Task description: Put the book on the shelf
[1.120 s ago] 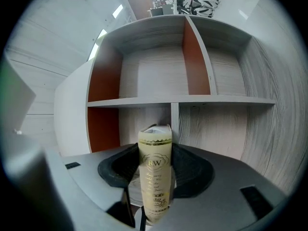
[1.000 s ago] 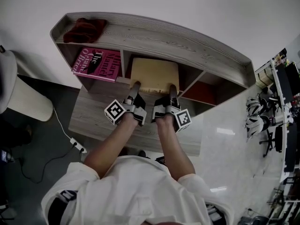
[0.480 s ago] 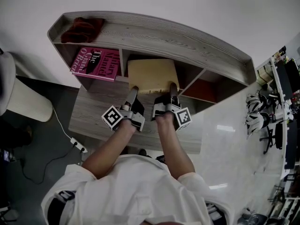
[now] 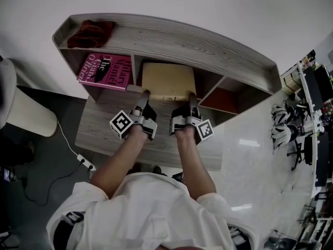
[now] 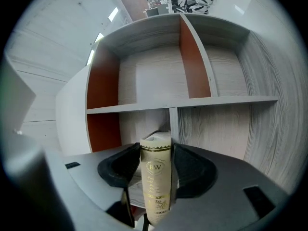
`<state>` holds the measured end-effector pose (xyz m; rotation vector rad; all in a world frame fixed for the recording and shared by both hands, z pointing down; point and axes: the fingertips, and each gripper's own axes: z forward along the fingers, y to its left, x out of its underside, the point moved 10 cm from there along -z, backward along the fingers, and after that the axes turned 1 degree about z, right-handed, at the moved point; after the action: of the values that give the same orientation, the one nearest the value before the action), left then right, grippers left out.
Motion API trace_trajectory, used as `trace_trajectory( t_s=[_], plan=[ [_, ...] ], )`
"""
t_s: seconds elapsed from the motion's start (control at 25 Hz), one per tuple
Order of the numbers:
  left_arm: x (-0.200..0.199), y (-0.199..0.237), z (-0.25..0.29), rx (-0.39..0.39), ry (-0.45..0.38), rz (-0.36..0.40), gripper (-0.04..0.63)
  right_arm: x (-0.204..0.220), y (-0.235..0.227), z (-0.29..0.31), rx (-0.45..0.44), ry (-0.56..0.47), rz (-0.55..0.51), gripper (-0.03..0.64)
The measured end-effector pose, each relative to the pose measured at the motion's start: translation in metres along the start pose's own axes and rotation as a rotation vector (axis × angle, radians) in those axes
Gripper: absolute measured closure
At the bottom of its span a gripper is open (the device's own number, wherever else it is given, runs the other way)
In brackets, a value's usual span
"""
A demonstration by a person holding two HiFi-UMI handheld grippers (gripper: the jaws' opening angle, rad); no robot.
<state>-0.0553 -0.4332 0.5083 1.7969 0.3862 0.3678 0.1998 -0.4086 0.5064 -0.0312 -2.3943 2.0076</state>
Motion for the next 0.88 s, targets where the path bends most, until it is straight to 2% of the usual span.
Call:
trace_trajectory(
  t_s=[0.24, 0.48, 0.64, 0.88],
  plan=[
    [-0.015, 0.002, 0.013, -0.003, 0.002, -0.007, 0.388, -0.004, 0.002, -0.006, 0.016, 0.058, -0.021, 0.413],
    [-0.028, 0.013, 0.019, 0.008, 0.003, -0.011, 0.386, 0.006, 0.005, -0.011, -0.007, 0.097, -0.023, 0.413],
    [-0.034, 0.011, 0.021, 0.022, 0.024, 0.015, 0.374, 0.013, 0.003, -0.013, 0.009, 0.124, -0.017, 0.413],
    [-0.032, 0.009, 0.023, 0.001, 0.033, 0.032, 0.376, 0.017, 0.005, -0.010, 0.010, 0.148, -0.005, 0.414]
  ],
)
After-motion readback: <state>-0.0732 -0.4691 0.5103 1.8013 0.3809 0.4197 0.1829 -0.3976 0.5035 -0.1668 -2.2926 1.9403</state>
